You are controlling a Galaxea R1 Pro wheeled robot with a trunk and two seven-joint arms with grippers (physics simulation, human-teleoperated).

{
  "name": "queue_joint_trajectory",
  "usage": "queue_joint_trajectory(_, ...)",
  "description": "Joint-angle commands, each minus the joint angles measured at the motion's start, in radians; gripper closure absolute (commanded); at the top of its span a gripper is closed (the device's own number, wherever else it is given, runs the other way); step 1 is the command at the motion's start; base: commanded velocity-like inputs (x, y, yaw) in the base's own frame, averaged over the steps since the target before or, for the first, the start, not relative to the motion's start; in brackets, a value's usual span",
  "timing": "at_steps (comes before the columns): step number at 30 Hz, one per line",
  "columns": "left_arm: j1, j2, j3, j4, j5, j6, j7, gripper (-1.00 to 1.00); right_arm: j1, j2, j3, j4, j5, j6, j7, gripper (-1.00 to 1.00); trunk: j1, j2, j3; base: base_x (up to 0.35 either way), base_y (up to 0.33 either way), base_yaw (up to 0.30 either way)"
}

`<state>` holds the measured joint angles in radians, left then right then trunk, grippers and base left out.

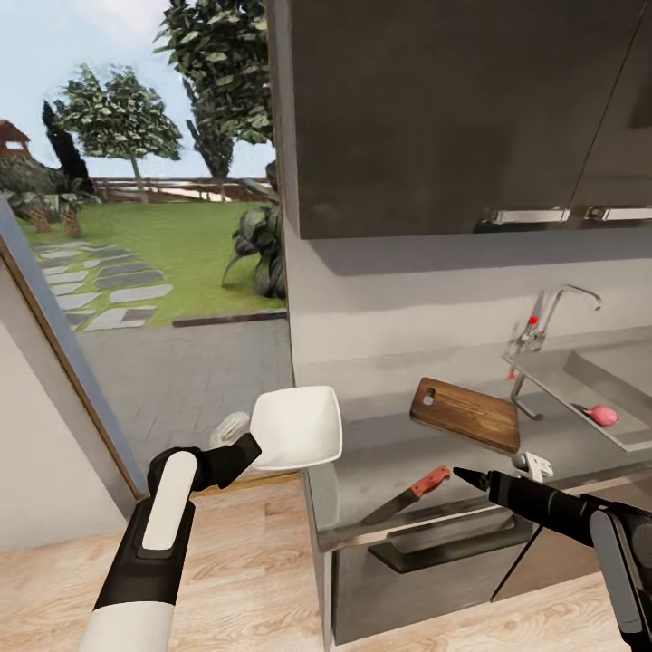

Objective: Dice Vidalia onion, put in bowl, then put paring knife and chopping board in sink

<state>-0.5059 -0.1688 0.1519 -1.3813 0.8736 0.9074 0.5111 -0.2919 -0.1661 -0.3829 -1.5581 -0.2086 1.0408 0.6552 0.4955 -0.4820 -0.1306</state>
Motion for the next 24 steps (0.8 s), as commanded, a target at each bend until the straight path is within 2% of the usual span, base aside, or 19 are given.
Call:
queue_joint_trajectory(1,-0.001,-0.001,0.002,-0.001,0.013,0.002,0.011,1.00,-0.001,0.001,-0.001,0.000,-0.001,0.006,0.003,-1.00,0.001,-0.002,-0.002,0.000,0.000,0.039)
queue_joint_trajectory(5,-0.001,-0.001,0.000,-0.001,0.012,0.002,0.013,1.00,-0.001,0.003,0.000,0.000,-0.001,0.006,0.003,-1.00,0.001,-0.002,-0.002,0.000,-0.096,0.011)
queue_joint_trajectory(12,0.000,-0.002,0.000,-0.001,0.013,0.002,0.015,1.00,-0.001,0.010,0.002,0.001,-0.001,0.006,0.003,-1.00,0.001,-0.002,-0.002,0.000,-0.288,0.024)
queue_joint_trajectory(24,0.000,-0.002,0.000,-0.001,0.015,0.002,0.016,1.00,-0.001,0.019,0.004,0.003,0.002,0.006,-0.008,-1.00,0.001,-0.002,-0.002,-0.058,-0.307,0.158)
